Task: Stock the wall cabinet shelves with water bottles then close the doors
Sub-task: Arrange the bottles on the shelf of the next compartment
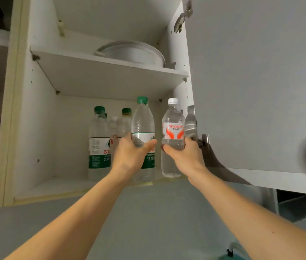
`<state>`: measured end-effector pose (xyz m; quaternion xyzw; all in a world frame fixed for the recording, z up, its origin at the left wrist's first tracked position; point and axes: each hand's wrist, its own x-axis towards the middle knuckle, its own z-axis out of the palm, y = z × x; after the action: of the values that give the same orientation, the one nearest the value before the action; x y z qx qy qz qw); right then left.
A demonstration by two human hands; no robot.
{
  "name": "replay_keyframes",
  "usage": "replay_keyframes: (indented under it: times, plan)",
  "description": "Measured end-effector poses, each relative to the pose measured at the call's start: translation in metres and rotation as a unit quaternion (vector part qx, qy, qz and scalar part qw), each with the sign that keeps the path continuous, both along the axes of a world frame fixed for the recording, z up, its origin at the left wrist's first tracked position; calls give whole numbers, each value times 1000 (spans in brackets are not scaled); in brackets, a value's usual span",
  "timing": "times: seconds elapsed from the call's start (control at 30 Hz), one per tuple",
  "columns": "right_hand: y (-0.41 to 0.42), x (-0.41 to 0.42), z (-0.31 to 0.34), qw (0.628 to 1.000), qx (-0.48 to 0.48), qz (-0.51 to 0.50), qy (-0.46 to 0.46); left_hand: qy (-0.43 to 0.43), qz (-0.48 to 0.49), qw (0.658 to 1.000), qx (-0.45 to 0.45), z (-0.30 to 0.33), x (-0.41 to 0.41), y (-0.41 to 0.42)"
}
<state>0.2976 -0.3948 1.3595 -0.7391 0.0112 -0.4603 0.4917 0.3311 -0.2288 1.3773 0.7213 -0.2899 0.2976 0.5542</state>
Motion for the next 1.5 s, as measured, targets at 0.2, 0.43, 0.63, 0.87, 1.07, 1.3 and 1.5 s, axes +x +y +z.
replay_keyframes:
  times: [0.2,0.43,0.63,0.87,1.07,1.3,1.5]
  plan:
    - [-8,23,-10,998,-54,-28,1,11,42,999,16,-2,29,-24]
    - [-2,45,-30,984,-128,-124,11,5,114,992,54,1,37,-44]
    - [-4,46,-30,984,-127,-124,9,-71,179,962,192,2,20,-25]
    - [-3,44,-28,985,-109,-133,28,-184,275,881,338,-23,23,-13]
    - [-8,38,-33,977,-121,-176,3,-170,259,885,347,-23,34,-19]
    - [-13,38,-37,966,-150,-211,14,-174,285,866,372,-24,45,-43]
    - [-8,40,-44,971,-137,-195,-10,-274,272,878,282,-18,36,-20]
